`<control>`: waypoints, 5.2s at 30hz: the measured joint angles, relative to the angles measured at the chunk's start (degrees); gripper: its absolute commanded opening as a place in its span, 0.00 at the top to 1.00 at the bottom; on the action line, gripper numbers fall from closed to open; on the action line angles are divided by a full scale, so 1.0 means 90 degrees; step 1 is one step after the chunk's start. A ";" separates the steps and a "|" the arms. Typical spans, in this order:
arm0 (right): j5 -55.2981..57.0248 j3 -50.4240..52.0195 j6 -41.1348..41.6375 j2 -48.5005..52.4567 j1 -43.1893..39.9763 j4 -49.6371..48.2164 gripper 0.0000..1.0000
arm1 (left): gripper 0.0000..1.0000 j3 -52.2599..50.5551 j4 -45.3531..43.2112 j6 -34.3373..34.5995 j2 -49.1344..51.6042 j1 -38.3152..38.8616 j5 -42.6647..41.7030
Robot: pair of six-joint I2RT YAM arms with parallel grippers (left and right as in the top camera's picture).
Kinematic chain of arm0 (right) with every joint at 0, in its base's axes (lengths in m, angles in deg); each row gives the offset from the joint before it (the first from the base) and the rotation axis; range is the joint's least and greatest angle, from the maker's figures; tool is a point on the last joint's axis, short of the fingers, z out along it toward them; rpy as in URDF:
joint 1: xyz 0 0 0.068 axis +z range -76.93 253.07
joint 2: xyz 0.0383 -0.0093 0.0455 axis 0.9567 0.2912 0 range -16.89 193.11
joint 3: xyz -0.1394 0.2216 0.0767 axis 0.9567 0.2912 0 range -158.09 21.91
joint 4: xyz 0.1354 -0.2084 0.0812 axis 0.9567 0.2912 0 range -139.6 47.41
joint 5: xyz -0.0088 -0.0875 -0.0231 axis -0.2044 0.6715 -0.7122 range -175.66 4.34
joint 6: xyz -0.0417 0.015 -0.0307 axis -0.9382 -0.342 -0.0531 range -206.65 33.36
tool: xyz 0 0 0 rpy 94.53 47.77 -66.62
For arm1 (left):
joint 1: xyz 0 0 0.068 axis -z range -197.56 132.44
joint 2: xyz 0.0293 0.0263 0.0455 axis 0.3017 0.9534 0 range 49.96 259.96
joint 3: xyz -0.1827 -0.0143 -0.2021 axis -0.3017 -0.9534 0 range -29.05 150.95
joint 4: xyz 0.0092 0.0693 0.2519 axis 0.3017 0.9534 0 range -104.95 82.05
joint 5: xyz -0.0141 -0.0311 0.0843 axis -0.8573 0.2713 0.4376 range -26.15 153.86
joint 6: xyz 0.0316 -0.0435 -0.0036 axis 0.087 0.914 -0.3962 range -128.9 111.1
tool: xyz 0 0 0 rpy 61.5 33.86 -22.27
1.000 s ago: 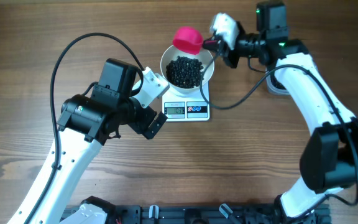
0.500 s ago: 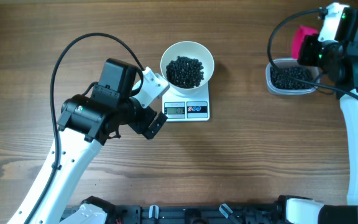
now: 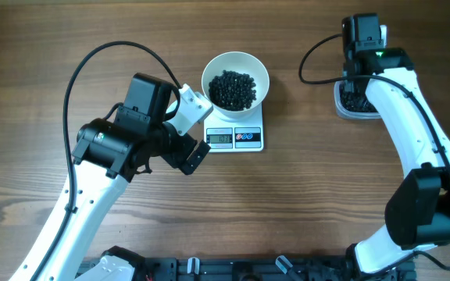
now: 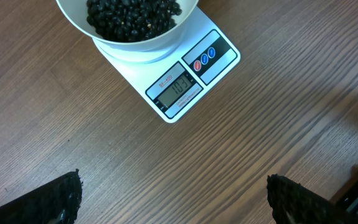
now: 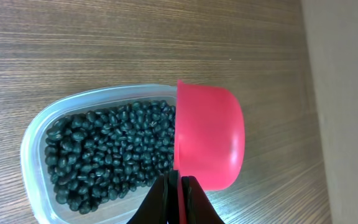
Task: Scoop item into bowl and weigh 150g on scale
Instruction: 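Move the empty pink cup back over the bean tub, then lower the pink cup into the bean tub with the right gripper, then drag the pink cup through the beans to scoop a cupful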
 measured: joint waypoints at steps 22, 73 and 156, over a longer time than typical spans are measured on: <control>-0.0381 0.0000 -0.0777 0.0036 0.0002 0.0216 0.96 | 0.00 0.0000 0.0000 0.0000 0.0000 0.0000 0.0000; -0.3033 -0.0036 -0.1389 0.0347 -0.0080 0.0789 0.96 | 0.00 0.0000 0.0000 0.0000 0.0000 0.0000 0.0000; -0.9313 -0.0087 -0.3079 0.0947 -0.3718 0.0998 0.96 | 0.00 0.0000 0.0000 0.0000 0.0000 0.0000 0.0000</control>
